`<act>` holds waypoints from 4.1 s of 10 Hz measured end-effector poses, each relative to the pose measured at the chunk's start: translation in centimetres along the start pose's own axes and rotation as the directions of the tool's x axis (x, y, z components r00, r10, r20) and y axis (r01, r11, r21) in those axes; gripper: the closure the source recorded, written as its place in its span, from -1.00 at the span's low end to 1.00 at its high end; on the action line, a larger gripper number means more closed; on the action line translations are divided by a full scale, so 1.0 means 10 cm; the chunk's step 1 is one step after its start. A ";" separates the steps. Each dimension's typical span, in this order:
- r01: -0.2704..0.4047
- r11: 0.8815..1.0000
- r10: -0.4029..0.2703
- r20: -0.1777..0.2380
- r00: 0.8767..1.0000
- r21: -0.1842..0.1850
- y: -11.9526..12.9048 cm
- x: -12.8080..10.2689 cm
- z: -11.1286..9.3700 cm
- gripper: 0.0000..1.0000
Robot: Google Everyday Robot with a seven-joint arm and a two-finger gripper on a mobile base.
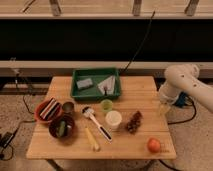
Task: Place apple in metal cup
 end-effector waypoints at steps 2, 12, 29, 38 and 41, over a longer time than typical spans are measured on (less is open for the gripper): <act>0.000 1.000 0.000 0.000 1.000 0.000 0.00 0.00 0.00 -0.28; 0.001 1.000 -0.001 0.000 1.000 0.000 0.00 0.00 0.00 -0.28; 0.075 0.997 -0.076 0.094 0.993 0.008 1.05 0.16 0.00 -0.28; 0.186 0.978 -0.170 0.155 0.973 -0.096 1.59 -0.15 0.51 -0.28; 0.200 0.972 -0.180 0.159 0.971 -0.121 1.67 -0.17 0.60 -0.28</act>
